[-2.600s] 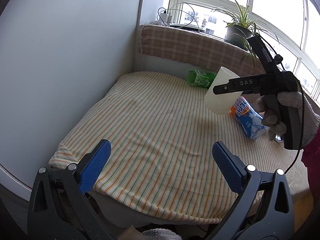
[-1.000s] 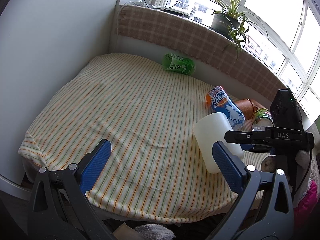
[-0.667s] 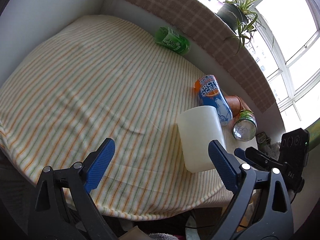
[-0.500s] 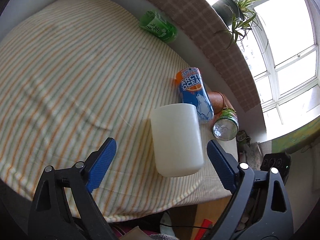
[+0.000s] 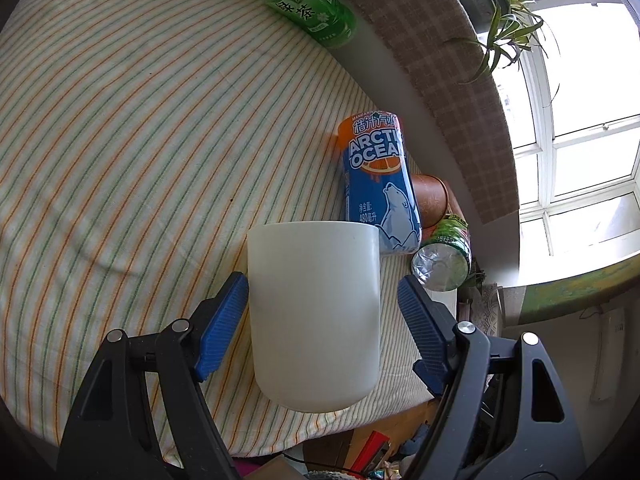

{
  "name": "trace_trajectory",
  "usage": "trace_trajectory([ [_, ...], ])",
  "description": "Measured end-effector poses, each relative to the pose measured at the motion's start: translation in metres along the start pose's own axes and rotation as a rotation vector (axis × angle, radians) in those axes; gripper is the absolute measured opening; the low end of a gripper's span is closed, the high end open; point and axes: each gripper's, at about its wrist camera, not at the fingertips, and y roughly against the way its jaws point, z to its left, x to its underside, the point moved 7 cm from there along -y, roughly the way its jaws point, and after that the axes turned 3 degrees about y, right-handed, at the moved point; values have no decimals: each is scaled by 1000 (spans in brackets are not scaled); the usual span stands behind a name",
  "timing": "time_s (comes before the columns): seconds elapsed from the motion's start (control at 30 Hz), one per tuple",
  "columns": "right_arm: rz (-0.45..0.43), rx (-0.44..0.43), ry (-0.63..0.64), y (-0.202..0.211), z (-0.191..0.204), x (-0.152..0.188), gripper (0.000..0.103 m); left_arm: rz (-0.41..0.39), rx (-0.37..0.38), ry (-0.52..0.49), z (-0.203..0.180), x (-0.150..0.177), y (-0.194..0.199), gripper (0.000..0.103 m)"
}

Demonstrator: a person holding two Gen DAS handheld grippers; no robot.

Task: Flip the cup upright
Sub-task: 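Grasp the white cup with the left gripper while the right gripper releases it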

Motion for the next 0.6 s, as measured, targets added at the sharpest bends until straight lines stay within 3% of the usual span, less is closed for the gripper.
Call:
trace_trajectory([
  [0.27,7,10,0,-3,-1,4,77,41,-12,23,5,-2,-21,79],
  [0.6,8,21,-2,-2,-3,6,77,-5,-69,-79,-8,2,-22,76],
])
